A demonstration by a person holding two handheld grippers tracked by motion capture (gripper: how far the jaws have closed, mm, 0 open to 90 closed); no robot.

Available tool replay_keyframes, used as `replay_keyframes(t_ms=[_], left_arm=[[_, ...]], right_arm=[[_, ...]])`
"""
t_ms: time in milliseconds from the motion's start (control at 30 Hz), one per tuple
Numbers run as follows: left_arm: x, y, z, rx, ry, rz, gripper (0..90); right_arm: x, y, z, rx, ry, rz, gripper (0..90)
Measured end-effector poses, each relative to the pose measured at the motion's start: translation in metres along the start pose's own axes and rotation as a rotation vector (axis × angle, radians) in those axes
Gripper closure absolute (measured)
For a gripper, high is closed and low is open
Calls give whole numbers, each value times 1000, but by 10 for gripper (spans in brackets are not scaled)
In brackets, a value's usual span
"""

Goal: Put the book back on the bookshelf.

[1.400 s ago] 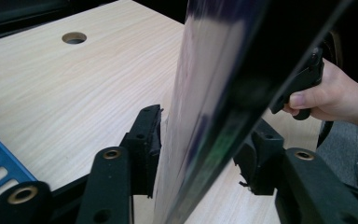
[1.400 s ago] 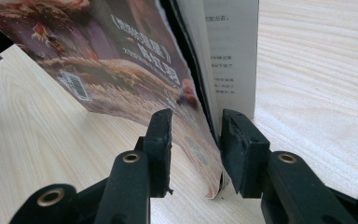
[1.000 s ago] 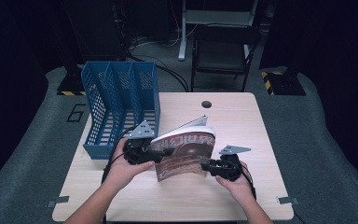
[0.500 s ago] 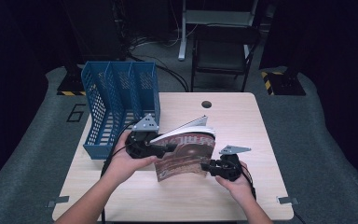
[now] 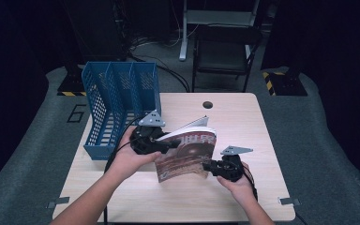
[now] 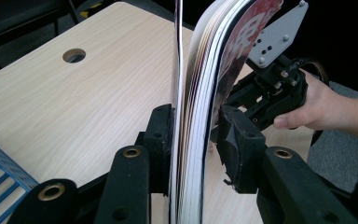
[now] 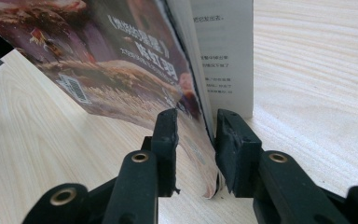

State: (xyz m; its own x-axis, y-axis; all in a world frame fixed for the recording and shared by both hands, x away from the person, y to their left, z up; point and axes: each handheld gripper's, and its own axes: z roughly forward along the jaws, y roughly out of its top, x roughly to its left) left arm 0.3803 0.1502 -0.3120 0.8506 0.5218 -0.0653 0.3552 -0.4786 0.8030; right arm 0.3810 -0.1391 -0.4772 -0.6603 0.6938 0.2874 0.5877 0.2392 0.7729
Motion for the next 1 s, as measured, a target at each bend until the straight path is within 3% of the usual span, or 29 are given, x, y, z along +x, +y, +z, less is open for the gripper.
replay_keyframes(t_ms=[600, 1000], left_arm=[[-2, 17, 6, 40, -12, 28, 730], [0, 27, 17, 105, -9, 52, 787]], right_arm=[[3, 2, 0, -20, -40, -39, 776], [3, 2, -1, -18, -38, -42, 781]])
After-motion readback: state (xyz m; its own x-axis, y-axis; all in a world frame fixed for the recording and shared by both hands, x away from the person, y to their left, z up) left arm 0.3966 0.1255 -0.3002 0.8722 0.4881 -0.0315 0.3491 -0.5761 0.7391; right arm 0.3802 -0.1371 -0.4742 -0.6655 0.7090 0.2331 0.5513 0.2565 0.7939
